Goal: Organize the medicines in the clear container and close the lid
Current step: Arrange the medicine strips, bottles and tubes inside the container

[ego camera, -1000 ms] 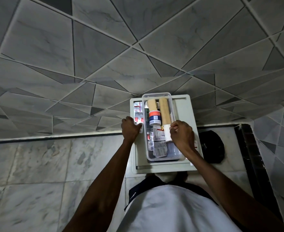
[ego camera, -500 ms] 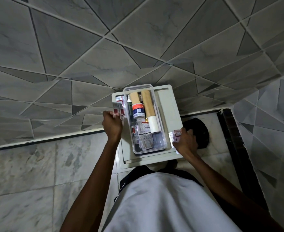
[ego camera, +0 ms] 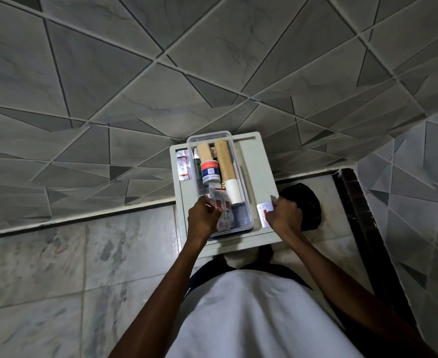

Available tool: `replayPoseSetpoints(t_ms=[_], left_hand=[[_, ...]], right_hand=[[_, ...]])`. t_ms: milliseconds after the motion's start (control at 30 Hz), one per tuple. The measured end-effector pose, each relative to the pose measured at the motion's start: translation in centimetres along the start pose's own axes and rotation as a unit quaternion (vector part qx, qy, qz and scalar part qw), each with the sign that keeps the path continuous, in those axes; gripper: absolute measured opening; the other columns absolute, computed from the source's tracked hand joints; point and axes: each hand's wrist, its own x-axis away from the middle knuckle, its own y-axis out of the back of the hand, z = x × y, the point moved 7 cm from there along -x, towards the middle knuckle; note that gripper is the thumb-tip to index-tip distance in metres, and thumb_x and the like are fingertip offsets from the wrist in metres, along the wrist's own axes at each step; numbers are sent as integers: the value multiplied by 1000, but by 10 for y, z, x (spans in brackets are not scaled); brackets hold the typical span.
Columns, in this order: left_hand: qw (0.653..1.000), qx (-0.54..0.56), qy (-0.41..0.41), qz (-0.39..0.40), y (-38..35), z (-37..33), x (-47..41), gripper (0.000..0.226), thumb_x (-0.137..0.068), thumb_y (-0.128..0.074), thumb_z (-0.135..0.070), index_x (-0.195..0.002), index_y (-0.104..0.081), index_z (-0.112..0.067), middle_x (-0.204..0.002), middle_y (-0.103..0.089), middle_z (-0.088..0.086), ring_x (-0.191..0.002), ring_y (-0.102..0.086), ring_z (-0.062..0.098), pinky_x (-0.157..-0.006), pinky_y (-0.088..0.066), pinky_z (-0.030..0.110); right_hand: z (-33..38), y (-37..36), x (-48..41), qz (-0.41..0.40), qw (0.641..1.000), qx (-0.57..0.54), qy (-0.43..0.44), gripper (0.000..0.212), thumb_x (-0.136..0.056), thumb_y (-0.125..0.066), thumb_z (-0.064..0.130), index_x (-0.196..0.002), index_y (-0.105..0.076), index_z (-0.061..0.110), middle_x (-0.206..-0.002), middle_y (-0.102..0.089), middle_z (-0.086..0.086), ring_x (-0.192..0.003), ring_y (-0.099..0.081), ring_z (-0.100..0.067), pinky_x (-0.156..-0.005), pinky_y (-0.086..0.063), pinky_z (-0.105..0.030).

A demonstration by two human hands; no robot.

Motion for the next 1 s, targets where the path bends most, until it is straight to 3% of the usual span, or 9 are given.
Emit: replayPoseSetpoints(t_ms=[100,167,333,433,533,700,833,1000], left_hand=[[995,-97,-13,-22,-8,-8,7,19,-87,-63,-15,-103,-56,-6,-102,-70,16,-91,-68,33,-75,-55,36],[990,-128,-22,-48,-9,-12,9,22,-89,-61,-15,-106,-56,-1,-104,-70,19,-93,-67,36,-75,-52,36],[983,-155,-15,-101,-5,-15,11,24,-90,-59,-17,-107,-54,0,-102,-70,20,-91,-68,37,-74,-52,39],[976,-187,-23,-108,-6,-19,14,27,-90,-59,-22,-108,-56,-2,-100,-70,19,-88,-68,37,-72,-53,38],[961,-248,-41,-112,-3,-29,18,21,-88,-60,-23,-100,-65,-6,-97,-72,14,-86,-68,31,-66,-47,31],[900,-390,-52,-186,15,-33,21,17,-82,-64,-21,-81,-72,-6,-92,-63,12,-90,-56,33,-68,-43,38],[903,-392,-38,-174,19,-16,18,20,-85,-61,-21,-91,-70,-5,-105,-59,13,-100,-54,34,-77,-46,43],[910,-369,-62,-175,13,-12,19,25,-81,-68,-17,-104,-62,-8,-111,-56,14,-94,-57,35,-68,-48,41]], right_hand=[[5,10,3,-34,999,33,6,23,-83,-64,12,-105,-68,8,-104,-70,-21,-97,-67,-40,-76,-55,-39],[9,17,5,-56,998,21,14,18,-83,-63,13,-100,-69,9,-99,-71,-21,-93,-68,-40,-73,-55,-38],[33,39,19,-91,986,-134,37,6,-78,-63,12,-79,-69,14,-80,-74,-8,-76,-69,-29,-69,-56,-32],[59,45,31,-70,979,-179,65,4,-76,-67,13,-74,-69,16,-70,-70,2,-64,-61,-14,-61,-46,-21],[82,33,39,-21,979,-183,93,7,-74,-72,13,-70,-68,18,-66,-67,5,-63,-63,-11,-62,-49,-21],[103,0,42,17,983,-141,120,5,-74,-74,14,-76,-69,13,-83,-74,-5,-79,-69,-22,-69,-49,-23],[112,-15,44,10,984,-88,152,19,-75,-75,16,-91,-70,9,-98,-74,-11,-91,-70,-29,-79,-55,-33],[114,-24,43,15,983,-72,171,21,-78,-72,18,-96,-70,7,-101,-74,-13,-96,-69,-31,-83,-55,-35]])
